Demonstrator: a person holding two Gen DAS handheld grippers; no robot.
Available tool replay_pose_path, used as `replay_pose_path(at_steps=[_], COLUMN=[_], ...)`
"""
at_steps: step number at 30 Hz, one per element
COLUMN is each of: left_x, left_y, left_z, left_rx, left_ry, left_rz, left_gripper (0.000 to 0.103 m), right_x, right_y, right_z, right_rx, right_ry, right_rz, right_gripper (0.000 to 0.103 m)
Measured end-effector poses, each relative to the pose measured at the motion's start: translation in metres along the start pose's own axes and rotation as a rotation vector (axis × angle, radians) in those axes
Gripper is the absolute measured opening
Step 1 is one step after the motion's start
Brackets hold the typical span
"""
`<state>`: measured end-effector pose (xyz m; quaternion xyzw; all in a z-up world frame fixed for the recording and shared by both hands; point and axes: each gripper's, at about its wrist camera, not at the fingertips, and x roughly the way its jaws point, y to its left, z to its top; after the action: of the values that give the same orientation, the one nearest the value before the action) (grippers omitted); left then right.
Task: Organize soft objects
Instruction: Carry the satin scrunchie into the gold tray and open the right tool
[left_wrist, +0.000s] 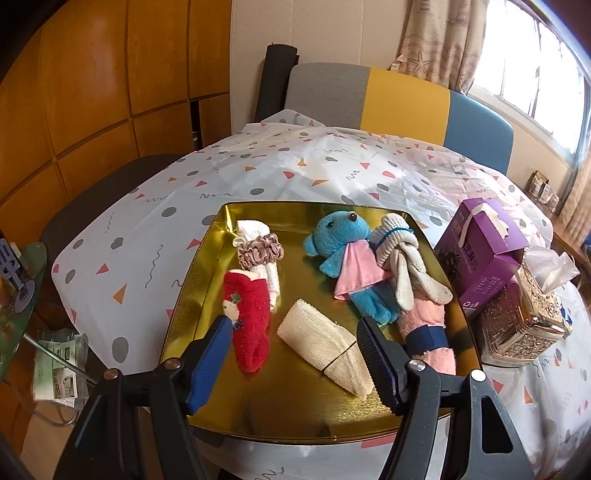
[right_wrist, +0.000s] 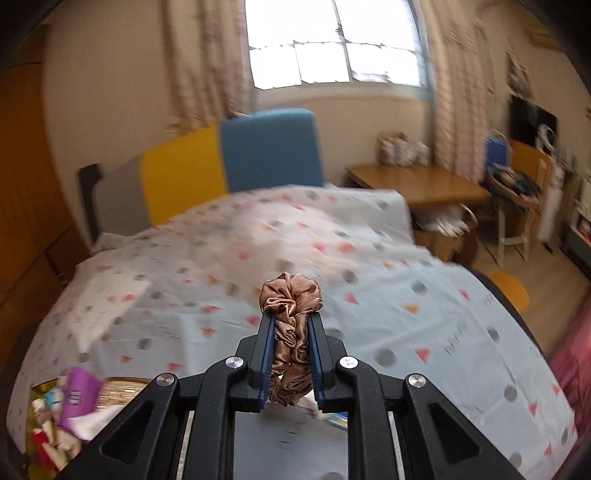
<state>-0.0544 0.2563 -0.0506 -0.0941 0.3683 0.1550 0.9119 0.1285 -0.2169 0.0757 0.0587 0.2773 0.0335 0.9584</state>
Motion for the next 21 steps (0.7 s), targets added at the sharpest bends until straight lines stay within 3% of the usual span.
replay_pose_path(at_steps=[6,12,17,21], left_x=[-0.009,-0.023,-0.030,-0.031], left_y=[0.006,0.021,0.034,0.042], left_z=[0.001,0.004,0.002,-0.002], left_rx=[-0.003,-0.034,-0.045,-0.054], left_ry=[-0.038,-0.093,-0.111,-0.112], left_rz=[0.031,0.071,0.094,0.115], left_gripper=[0.072,0.074,0.074,0.075], right_x=[-0.035,-0.027,0.036,0.075], right_y=[0.136,0.276,0.343,0.360], right_z=[0.004,-0.064,-0.150,-0.193], right_rx=[-0.287,-0.536,-0.645,-0.635], right_ry=[0.025,0.207,0.433,0.525], right_rz=[0.282,0.526,0.521,0.491], right_gripper=[0.016,0.016,0.017,0.019])
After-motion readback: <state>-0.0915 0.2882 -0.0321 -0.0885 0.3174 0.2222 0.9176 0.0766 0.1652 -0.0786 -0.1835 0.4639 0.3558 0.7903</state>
